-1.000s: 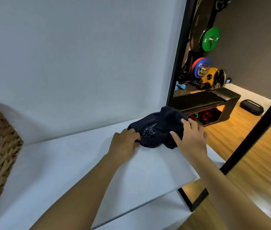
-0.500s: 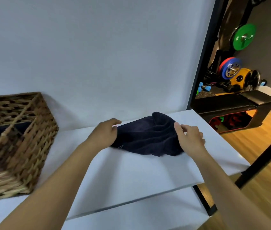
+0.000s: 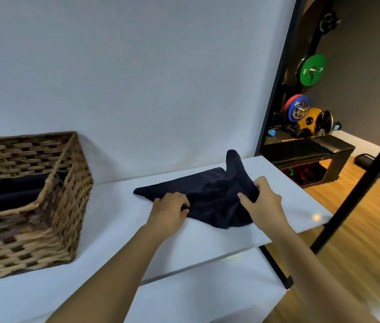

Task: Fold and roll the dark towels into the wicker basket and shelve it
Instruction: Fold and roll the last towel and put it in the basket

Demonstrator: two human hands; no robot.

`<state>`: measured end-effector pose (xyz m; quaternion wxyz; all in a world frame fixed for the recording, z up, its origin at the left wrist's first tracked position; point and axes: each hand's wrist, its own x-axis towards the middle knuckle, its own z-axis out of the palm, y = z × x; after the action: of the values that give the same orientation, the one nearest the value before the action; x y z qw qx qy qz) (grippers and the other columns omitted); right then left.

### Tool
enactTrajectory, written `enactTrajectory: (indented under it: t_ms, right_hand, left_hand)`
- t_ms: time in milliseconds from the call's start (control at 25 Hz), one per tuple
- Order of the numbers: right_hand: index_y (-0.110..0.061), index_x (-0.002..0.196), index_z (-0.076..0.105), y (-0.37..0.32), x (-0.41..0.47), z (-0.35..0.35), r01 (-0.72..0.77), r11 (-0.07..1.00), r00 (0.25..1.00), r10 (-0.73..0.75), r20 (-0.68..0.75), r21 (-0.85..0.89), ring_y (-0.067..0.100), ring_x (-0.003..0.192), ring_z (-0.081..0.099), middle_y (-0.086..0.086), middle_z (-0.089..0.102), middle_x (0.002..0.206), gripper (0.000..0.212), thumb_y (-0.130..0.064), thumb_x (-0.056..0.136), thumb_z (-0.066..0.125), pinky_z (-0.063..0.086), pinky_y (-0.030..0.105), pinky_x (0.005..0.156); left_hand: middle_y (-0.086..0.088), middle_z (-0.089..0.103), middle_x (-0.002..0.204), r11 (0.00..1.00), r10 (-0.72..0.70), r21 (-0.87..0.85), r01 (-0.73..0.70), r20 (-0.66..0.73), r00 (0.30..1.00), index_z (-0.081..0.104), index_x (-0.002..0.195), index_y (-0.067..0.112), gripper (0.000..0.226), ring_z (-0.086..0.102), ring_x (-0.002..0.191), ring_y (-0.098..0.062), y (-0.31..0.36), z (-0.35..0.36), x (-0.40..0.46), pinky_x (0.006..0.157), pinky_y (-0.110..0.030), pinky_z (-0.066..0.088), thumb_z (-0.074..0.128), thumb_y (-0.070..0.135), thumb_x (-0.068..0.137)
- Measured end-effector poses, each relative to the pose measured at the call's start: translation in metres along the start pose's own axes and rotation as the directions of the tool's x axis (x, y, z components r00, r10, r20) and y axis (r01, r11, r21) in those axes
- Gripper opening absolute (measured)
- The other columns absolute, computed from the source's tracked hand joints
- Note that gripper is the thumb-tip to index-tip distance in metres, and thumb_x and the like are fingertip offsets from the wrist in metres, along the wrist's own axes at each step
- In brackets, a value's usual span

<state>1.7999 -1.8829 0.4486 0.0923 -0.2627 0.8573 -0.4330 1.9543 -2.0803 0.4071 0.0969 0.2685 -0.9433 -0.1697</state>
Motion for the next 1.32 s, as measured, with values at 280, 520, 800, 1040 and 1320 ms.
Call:
enactTrajectory:
  t_ms: [280,520,800,1040,1320]
  right_hand:
    - [-0.021,0.117,0.06,-0.001,-0.03,0.015,-0.103,0.982,0.982,0.076,0.173,0.158,0.025,0.114,0.059,-0.005,0.064,0.115,0.036,-0.051,0.099,0.048,0.05,0.042,0.098]
    - [-0.022,0.093,0.063,-0.017,0.0,0.021,0.093,0.996,0.983,-0.09,0.162,-0.007,0.021,0.091,0.064,-0.004,0.068,0.093,0.013,-0.035,0.094,0.062,0.054,0.045,0.089]
    - [-0.02,0.085,0.063,-0.021,0.02,0.005,0.693,0.715,0.705,-0.699,-0.118,-0.089,0.019,0.081,0.057,-0.006,0.063,0.084,0.026,-0.043,0.096,0.06,0.04,0.035,0.079]
    - [-0.029,0.104,0.062,0.018,0.024,0.011,0.351,0.916,0.931,-0.364,0.037,0.194,0.011,0.094,0.058,-0.006,0.061,0.102,0.048,-0.073,0.085,0.053,0.049,0.035,0.087]
    - [-0.041,0.129,0.051,0.011,0.012,0.029,0.58,0.779,0.749,-0.394,0.532,-0.239,0.009,0.111,0.035,-0.022,0.049,0.115,0.043,-0.061,0.091,0.057,0.022,0.034,0.108]
  left_hand:
    - [0.009,0.049,0.141,0.98,-0.073,0.185,0.074,-0.014,0.997,0.032,0.152,0.032,0.055,0.041,0.131,-0.019,-0.025,-0.013,-0.037,0.107,-0.045,0.029,0.04,0.054,0.102]
    - [0.006,0.046,0.111,0.97,-0.215,0.108,0.217,-0.029,0.976,0.059,0.111,0.032,0.019,0.048,0.114,-0.02,-0.035,-0.017,-0.043,0.095,-0.038,0.036,0.055,0.045,0.099]
    - [0.0,0.057,0.094,0.872,-0.328,-0.489,0.025,-0.544,0.773,0.056,0.08,0.026,0.017,0.058,0.079,-0.01,-0.031,-0.089,-0.02,0.072,-0.025,0.047,0.063,0.013,0.09]
    - [0.008,0.061,0.112,0.91,-0.412,-0.029,0.413,0.045,0.91,0.064,0.102,0.034,0.037,0.061,0.1,-0.021,-0.056,-0.053,-0.064,0.089,-0.039,0.053,0.046,0.004,0.089]
    - [0.017,0.057,0.128,0.95,-0.187,-0.241,0.197,0.063,0.98,0.05,0.141,0.034,0.05,0.053,0.118,-0.006,-0.016,-0.028,-0.073,0.108,-0.032,0.04,0.065,0.027,0.094]
